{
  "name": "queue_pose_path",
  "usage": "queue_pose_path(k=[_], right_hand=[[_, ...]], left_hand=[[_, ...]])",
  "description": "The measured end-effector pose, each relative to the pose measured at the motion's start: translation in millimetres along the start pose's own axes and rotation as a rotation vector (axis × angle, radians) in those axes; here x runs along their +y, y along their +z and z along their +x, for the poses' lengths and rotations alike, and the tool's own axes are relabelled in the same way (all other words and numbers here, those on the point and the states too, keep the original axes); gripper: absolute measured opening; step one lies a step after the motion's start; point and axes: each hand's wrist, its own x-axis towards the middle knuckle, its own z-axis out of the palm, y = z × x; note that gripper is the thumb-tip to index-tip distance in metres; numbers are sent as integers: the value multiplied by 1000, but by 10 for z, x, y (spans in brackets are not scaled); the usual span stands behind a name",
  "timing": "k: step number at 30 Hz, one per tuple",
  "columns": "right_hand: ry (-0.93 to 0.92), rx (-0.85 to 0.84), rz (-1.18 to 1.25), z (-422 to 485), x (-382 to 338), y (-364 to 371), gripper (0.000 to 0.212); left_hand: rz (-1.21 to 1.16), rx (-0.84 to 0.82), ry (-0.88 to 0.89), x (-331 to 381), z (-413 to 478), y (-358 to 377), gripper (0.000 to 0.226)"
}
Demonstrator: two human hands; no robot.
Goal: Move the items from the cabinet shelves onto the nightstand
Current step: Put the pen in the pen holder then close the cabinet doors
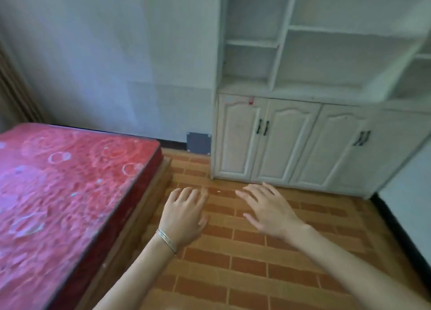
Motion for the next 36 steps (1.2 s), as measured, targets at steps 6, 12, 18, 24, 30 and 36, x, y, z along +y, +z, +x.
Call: queue_pose_path(k=[6, 12, 18, 24, 30, 36], right_hand=[[314, -10, -47, -1109, 1449, -416, 54], [644, -45, -16, -2083, 2310, -415, 54], [788, -112, 2, -2567, 3100, -236, 58], [820, -107, -53, -2340, 4371, -289, 55], [874, 32, -95, -2257, 5342, -455, 52], [870, 85, -33, -2411, 6104, -262, 47]], left_hand=[[-59, 42, 308, 1510, 1279, 49, 45], [-123, 76, 556, 2707, 2229, 273, 42], [-224, 72, 671, 3597, 2959, 743, 48], [-267, 137, 695, 4143, 4138, 933, 49], [-303, 183, 685, 4690, 5165, 871, 51], [-348, 147, 685, 5170, 5617, 1236, 51]])
